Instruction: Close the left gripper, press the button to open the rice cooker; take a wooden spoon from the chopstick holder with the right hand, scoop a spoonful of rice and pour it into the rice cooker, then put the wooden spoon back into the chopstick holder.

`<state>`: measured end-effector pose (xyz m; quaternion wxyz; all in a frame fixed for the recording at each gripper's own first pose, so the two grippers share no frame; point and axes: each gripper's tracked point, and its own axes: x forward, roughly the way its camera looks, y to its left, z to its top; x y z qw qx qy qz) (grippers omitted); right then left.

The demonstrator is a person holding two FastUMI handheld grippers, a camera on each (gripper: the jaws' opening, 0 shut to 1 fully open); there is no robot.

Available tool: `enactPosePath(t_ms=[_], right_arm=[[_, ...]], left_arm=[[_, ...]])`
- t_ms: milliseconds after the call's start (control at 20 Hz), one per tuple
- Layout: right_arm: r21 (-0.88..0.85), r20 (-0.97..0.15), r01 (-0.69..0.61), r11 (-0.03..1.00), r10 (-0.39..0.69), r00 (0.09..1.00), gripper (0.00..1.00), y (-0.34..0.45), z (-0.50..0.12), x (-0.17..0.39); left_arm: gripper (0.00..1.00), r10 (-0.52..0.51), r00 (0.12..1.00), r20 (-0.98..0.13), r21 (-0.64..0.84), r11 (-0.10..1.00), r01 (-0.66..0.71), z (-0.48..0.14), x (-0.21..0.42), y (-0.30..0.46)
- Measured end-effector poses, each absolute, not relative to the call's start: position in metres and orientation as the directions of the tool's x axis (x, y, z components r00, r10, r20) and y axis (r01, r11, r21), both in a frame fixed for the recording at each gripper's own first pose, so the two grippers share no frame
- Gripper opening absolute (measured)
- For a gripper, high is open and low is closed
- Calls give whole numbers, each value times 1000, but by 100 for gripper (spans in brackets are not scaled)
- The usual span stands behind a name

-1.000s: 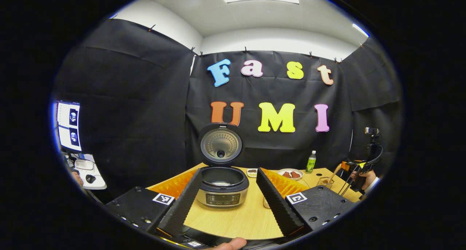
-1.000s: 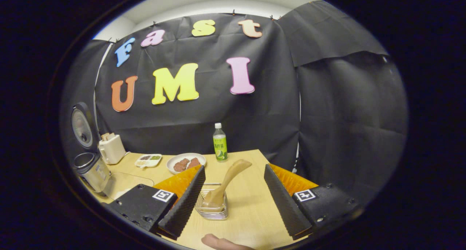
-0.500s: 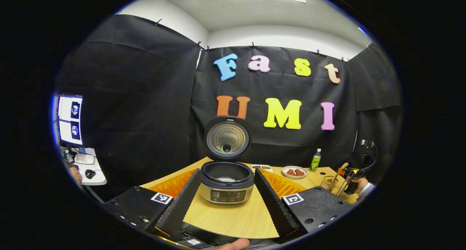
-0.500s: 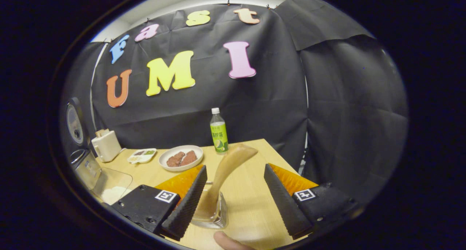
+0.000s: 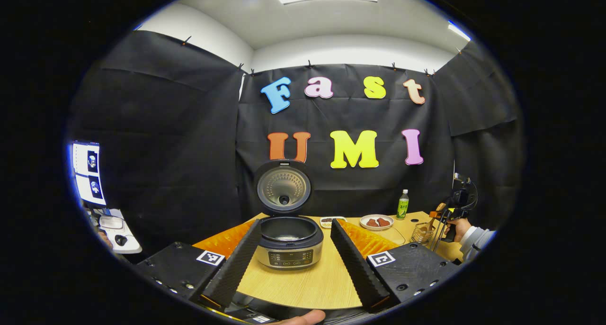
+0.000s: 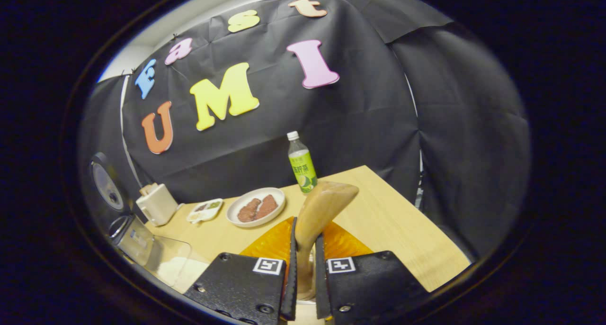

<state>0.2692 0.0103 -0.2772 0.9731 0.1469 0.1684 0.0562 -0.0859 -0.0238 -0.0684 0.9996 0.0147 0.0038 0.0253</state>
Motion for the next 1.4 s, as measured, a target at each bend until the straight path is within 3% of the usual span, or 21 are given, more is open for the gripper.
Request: enactPosePath(t_ms=[50,300,700,1150,1400], right_arm=[[296,-304,-51,954,144,942,17,6,-273,264],[210,-188,-84,974,125,974,14,20,-206,248],[80,-73,-219,972,225,972,12,81,-115,200],[-14,-103,-384,923,381,919,10,184,-127,175],[-9,-142,-317,948,313,939,10,213,-168,186]], left_arm=[[95,51,999,-1,32,998,-51,-66,-88,-24],[94,10,1000,5,38,999,-10,-63,-99,-32],[94,-20,999,28,3,1000,20,-55,-110,-37],[94,24,999,24,-17,1000,-24,-56,-119,-16],[94,21,999,31,-23,1000,-20,-55,-124,-9]])
